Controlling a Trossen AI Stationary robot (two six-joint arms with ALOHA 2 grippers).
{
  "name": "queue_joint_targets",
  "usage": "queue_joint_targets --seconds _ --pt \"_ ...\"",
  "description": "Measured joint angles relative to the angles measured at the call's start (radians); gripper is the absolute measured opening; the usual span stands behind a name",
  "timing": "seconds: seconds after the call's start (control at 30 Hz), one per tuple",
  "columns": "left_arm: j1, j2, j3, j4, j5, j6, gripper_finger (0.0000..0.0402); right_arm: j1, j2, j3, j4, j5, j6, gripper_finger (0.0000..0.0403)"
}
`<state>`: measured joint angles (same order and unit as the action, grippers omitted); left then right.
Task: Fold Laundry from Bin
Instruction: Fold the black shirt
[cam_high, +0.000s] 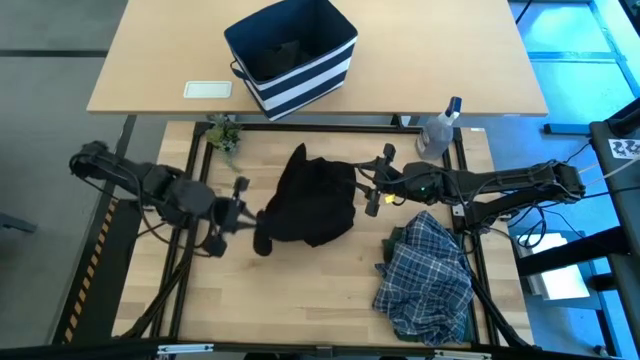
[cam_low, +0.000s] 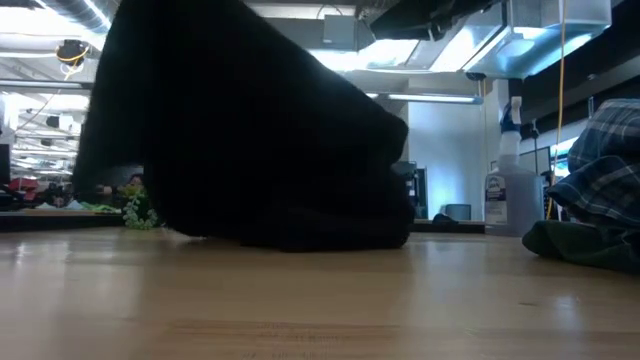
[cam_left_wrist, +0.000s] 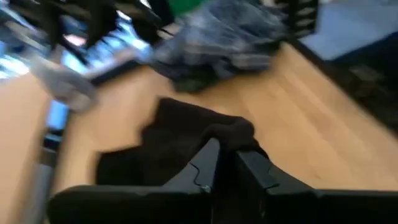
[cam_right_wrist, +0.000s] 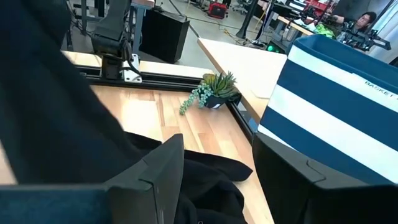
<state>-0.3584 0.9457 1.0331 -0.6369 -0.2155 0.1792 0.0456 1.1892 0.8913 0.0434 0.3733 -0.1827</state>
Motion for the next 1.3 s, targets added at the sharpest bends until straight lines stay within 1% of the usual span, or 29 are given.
queue_joint_targets --seconds 0.07,0.23,0.43,0.53,0.6,0.67,0.73,0.87,1.0,1.07,1.1,1.17,1.23,1.3 --pt "-0.031 0.009 0.0 -0.039 0.005 -0.049 0.0041 0.0 0.0 0.0 0.0 0.0 0.006 0.0191" --pt "-0.067 0.012 0.0 -0.127 -0.045 -0.147 0.006 0.0 0.002 0.0 -0.001 0.0 0.025 0.0191" --pt "-0.068 0.012 0.0 -0.305 -0.031 -0.399 0.007 0.0 0.018 -0.001 -0.015 0.0 0.046 0.0191" --pt "-0.068 0.017 0.0 -0.377 -0.092 -0.489 0.0071 0.0 0.034 -0.001 -0.014 0.0 0.047 0.0191" --pt "-0.068 0.017 -0.001 -0.389 -0.151 -0.508 0.0071 0.0 0.042 -0.001 -0.019 0.0 0.047 0.0191" --pt "-0.066 0.017 -0.001 -0.362 -0.224 -0.51 0.0071 0.0 0.06 -0.001 -0.012 0.0 0.049 0.0191" --pt "-0.058 0.028 -0.001 -0.322 -0.273 -0.508 0.0071 0.0 0.078 -0.001 -0.017 0.0 0.054 0.0191" --pt "-0.021 0.069 -0.001 -0.267 -0.292 -0.433 0.0071 0.0 0.13 -0.001 -0.021 0.0 0.082 0.0191" --pt "0.031 0.153 -0.001 -0.234 -0.292 -0.395 0.0071 -0.001 0.188 -0.001 -0.046 0.0 0.085 0.0191" --pt "0.062 0.205 -0.001 -0.217 -0.289 -0.36 0.0071 -0.016 0.213 -0.001 -0.053 0.006 0.113 0.0191" --pt "0.079 0.232 -0.001 -0.212 -0.278 -0.331 0.0071 -0.029 0.224 -0.001 -0.06 0.02 0.152 0.0191" --pt "0.119 0.283 -0.001 -0.186 -0.219 -0.262 0.0068 -0.08 0.244 -0.001 -0.078 0.023 0.244 0.0191" --pt "0.163 0.322 -0.002 -0.142 -0.138 -0.208 0.006 -0.141 0.255 -0.001 -0.113 -0.032 0.282 0.0191" --pt "0.212 0.342 -0.002 -0.082 -0.058 -0.158 0.0048 -0.205 0.268 -0.001 -0.128 -0.117 0.308 0.0191"
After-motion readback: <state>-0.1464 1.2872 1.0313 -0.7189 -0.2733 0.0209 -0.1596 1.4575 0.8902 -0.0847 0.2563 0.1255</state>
